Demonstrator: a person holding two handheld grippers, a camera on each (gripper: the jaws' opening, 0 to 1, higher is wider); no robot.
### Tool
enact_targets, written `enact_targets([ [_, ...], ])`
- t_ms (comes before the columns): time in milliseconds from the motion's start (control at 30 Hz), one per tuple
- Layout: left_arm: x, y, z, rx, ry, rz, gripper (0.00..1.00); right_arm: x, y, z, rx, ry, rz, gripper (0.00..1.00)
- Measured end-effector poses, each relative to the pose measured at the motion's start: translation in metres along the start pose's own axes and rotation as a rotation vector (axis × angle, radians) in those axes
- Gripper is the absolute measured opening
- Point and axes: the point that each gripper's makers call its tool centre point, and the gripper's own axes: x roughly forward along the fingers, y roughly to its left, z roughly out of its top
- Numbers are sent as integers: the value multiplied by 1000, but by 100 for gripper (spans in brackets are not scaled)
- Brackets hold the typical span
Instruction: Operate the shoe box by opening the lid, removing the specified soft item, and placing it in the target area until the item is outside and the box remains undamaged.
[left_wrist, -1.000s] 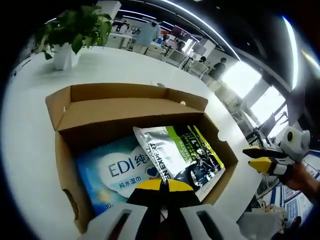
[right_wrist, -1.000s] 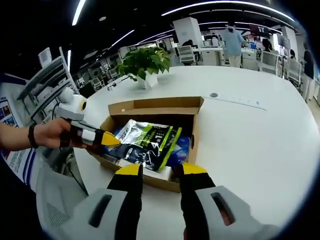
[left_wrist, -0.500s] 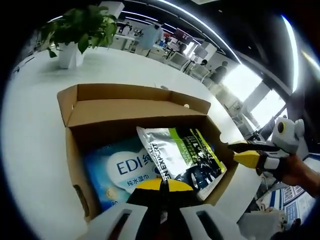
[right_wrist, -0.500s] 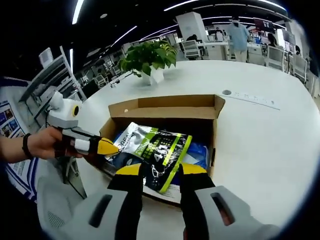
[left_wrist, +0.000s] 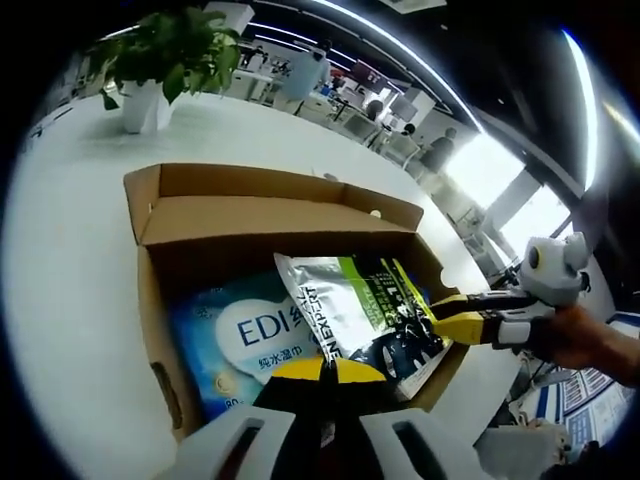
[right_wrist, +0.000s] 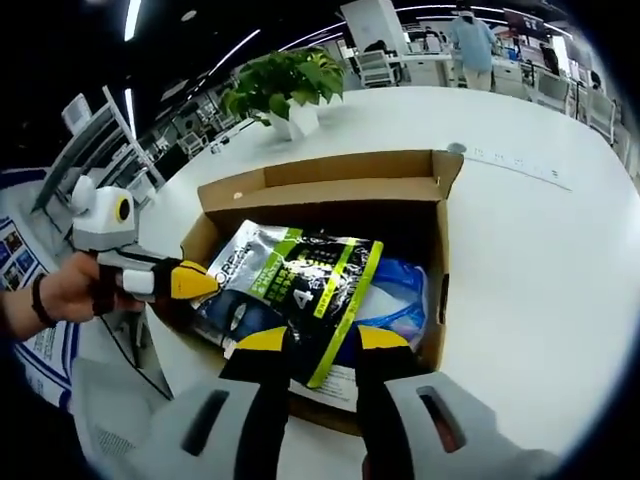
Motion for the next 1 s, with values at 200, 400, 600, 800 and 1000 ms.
enact_targets([
  [200, 0, 0, -1, 2, 4, -1, 1, 1, -3, 0, 13, 5, -8, 18],
  [400, 2, -6, -4, 25, 24, -3, 0, -1, -5, 3, 98, -16, 11, 10],
  [600, 4, -10, -5, 37, 33, -14, 0, -7, -2, 4, 102, -30, 15, 0],
  [800, 0, -17, -1, 39, 18, -22, 0, -14, -3, 11, 110, -56, 16, 0],
  [1000, 0, -19, 5, 51, 8, -22, 0, -22, -1, 19, 110, -83, 18, 0],
])
